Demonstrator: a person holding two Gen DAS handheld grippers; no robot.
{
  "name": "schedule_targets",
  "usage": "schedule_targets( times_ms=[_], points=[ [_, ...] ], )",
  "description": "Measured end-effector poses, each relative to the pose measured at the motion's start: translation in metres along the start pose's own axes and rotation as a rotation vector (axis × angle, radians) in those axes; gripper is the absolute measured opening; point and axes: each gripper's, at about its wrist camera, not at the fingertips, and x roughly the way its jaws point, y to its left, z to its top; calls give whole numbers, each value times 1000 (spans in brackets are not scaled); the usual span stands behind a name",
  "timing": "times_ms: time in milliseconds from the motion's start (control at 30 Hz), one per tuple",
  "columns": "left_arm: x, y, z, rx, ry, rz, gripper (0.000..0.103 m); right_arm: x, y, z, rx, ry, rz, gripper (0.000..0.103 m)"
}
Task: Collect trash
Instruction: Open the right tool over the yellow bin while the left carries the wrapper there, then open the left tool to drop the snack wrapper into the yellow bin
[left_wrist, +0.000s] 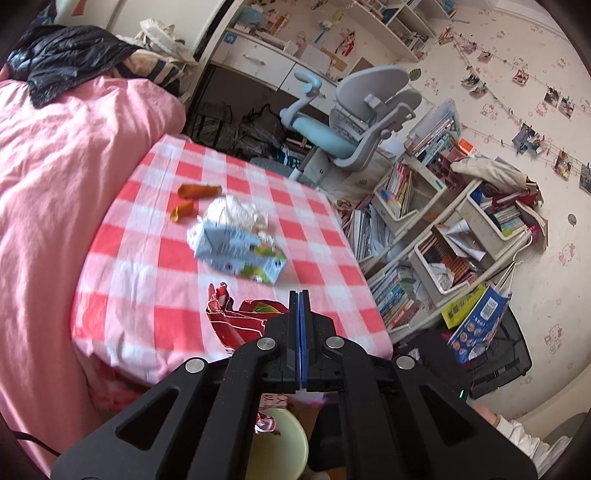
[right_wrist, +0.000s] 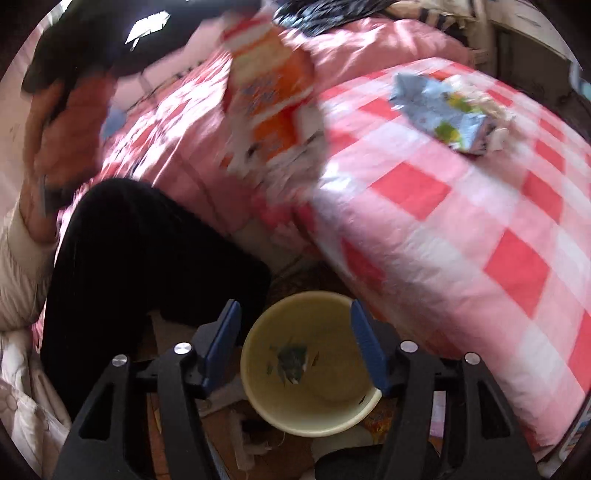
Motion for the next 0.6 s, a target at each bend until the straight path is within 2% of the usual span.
schedule_targets(
  times_ms=[67, 233, 367, 500, 533, 600],
  points=[
    [2, -2, -15, -5, 29, 5, 1, -13, -11, 2, 54, -67, -29, 69],
    [13, -14, -52, 0, 108, 10, 1, -40, -31, 4, 170, -213, -98, 70],
    [25, -25, -79, 23, 175, 27, 1, -45, -36, 2, 205, -249, -126, 71],
    [42, -31, -97, 65, 246, 81, 2, -50, -41, 4, 219, -270, -151, 71],
    [45, -31, -98, 69, 258, 93, 9, -51, -40, 4, 225, -276, -157, 71],
    [44, -32, -97, 81, 247, 149, 33, -52, -42, 4, 232, -287, -174, 72]
  ],
)
